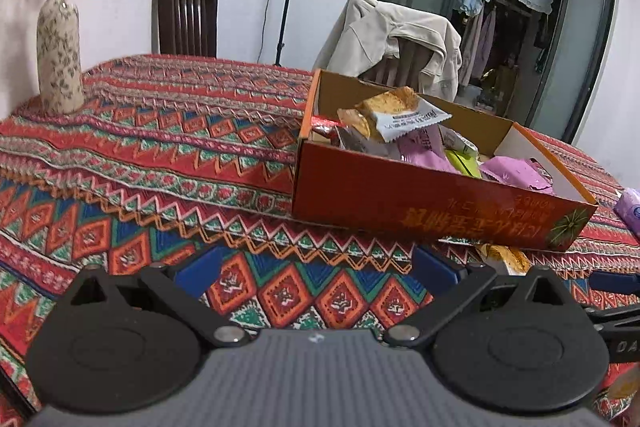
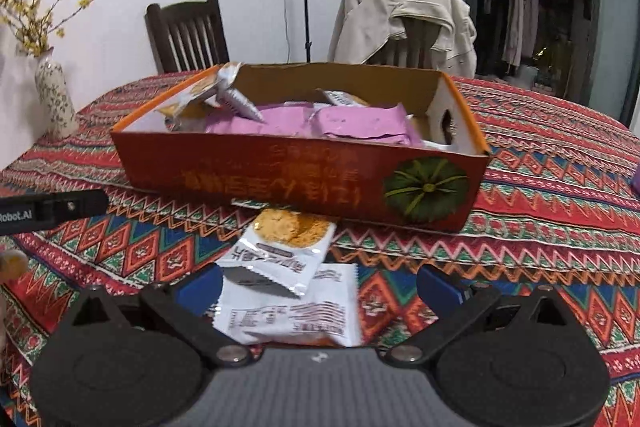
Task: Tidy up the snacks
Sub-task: 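Withdraw both tools from the box back to the remaining packets, then grasp a white printed packet with the right tool, then grasp the last pumpkin-seed crisp packet with the left tool, then lift both held packets and carry them over the orange box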
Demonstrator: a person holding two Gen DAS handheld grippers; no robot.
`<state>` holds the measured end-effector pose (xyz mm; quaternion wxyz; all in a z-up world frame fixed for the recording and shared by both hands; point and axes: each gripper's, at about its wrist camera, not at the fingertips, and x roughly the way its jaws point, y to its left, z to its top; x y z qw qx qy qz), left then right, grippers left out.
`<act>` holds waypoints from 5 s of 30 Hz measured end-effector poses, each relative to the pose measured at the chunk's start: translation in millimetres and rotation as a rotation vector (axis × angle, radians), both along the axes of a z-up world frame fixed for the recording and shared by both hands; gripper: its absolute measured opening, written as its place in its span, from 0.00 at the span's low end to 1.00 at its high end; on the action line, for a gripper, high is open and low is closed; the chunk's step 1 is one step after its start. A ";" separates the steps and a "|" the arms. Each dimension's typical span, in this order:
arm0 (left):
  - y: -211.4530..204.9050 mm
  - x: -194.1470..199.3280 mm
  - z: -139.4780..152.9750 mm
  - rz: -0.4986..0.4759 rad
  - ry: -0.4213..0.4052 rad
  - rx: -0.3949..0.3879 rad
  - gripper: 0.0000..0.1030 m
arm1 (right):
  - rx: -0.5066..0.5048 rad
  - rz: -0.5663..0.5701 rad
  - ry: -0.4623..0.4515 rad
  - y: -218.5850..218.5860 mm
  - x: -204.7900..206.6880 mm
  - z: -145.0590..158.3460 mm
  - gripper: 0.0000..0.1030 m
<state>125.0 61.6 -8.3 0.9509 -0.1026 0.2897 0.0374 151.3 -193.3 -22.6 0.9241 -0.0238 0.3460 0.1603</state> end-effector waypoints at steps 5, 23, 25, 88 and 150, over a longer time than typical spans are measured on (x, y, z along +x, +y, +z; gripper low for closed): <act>2.3 0.7 -3.3 -0.013 0.006 -0.030 1.00 | -0.031 0.005 0.044 12.4 9.7 -10.6 1.00; 2.6 0.7 -5.9 -0.015 0.023 -0.044 1.00 | -0.044 0.016 0.029 11.4 5.7 -19.9 1.00; 3.4 0.7 -6.1 -0.014 0.024 -0.046 1.00 | -0.042 0.021 0.028 10.9 4.8 -19.5 1.00; -110.0 20.8 12.0 -0.106 0.065 0.109 1.00 | 0.188 -0.045 -0.256 -110.0 -10.7 27.1 0.13; -81.3 52.6 121.8 -0.116 -0.240 0.019 0.45 | 0.294 0.033 -0.433 -29.4 20.5 113.5 0.13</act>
